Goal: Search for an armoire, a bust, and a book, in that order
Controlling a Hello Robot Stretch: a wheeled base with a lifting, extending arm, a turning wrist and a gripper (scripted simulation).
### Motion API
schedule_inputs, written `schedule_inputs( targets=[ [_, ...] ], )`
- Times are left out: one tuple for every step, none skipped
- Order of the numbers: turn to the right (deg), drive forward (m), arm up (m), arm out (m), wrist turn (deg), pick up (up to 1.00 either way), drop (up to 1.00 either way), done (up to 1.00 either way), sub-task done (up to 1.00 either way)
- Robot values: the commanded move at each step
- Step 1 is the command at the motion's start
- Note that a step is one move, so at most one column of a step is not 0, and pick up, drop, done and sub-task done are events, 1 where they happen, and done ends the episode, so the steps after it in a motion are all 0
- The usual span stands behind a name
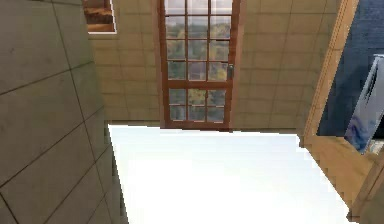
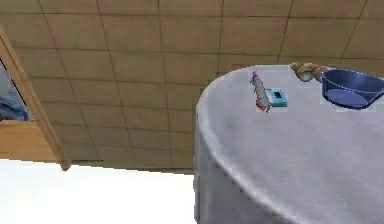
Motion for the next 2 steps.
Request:
schedule_inputs(
  targets=[
    [0.0,0.25,0.00,0.00,0.0,0.00,0.00,0.00,0.00],
    [24.0,0.00,0.00,0.00,0.0,0.00,0.00,0.00,0.00]
  ],
)
